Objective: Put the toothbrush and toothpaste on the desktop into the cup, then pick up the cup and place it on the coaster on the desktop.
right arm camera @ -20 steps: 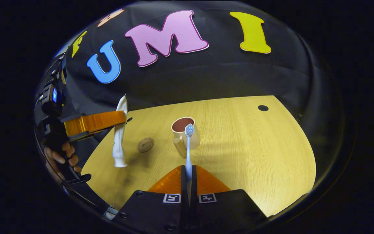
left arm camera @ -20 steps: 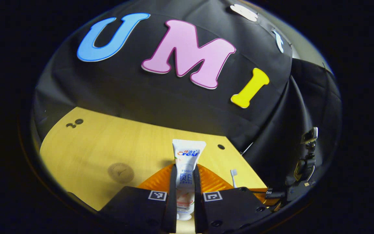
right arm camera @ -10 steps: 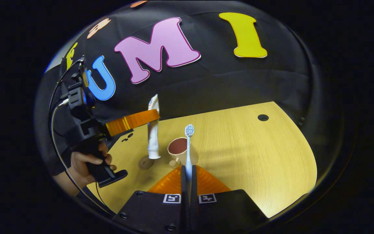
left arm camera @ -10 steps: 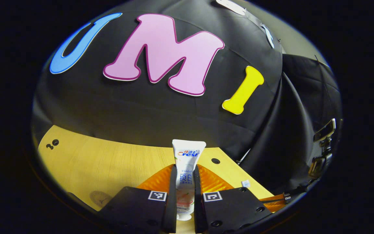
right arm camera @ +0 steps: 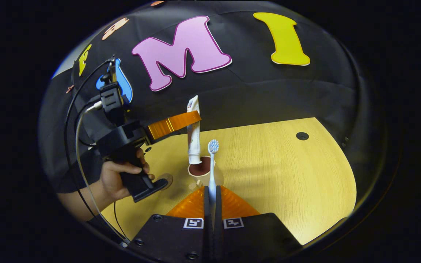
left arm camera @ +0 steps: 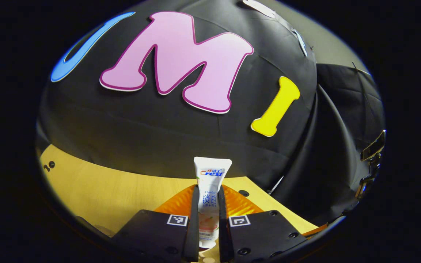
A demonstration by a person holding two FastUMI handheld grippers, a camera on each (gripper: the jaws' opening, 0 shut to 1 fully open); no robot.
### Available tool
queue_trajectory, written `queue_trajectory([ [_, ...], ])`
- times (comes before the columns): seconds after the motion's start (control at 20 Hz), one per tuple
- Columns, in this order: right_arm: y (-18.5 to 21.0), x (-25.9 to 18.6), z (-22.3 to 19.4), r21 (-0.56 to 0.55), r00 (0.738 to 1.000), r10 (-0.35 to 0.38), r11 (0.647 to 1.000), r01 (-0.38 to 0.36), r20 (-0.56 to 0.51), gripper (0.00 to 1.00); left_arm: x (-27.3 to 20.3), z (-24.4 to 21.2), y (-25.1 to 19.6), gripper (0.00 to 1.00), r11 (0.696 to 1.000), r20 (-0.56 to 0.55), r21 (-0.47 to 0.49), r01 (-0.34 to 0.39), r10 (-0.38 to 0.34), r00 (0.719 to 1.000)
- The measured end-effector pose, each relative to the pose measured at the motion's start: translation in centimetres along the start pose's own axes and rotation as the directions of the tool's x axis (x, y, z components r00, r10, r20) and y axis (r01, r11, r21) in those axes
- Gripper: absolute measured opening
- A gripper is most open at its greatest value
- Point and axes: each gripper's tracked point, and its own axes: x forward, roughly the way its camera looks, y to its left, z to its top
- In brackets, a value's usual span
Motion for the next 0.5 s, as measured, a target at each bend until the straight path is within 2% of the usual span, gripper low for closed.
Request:
queue_trajectory([
  [0.1,-0.2,0.3,0.1,0.003,1.0,0.0,1.0,0.0,-0.002,0.05,1.4,-1.1,0.6,0.27,1.0,-0.01,-0.017,0.007,-0.007,1.0],
  [0.25,-0.5,0.5,0.3,-0.006,1.0,-0.007,1.0,0.007,0.004,0.05,1.9,-1.9,1.5,0.27,0.995,0.017,0.097,-0.019,0.018,1.0],
  [0.3,-0.6,0.6,0.3,-0.007,1.0,-0.009,1.0,0.009,0.003,0.05,1.8,-2.1,1.7,0.22,0.992,0.025,0.121,-0.018,0.015,1.0],
  [0.4,-0.7,1.0,0.1,-0.011,1.0,-0.013,1.0,0.013,-0.002,0.05,1.7,-2.9,2.0,0.3,0.99,0.021,0.138,-0.017,0.014,1.0],
  [0.5,-0.7,1.3,0.2,-0.012,1.0,-0.016,1.0,0.016,0.003,0.05,1.6,-4.0,2.5,0.31,0.986,0.007,0.163,-0.03,0.029,1.0],
])
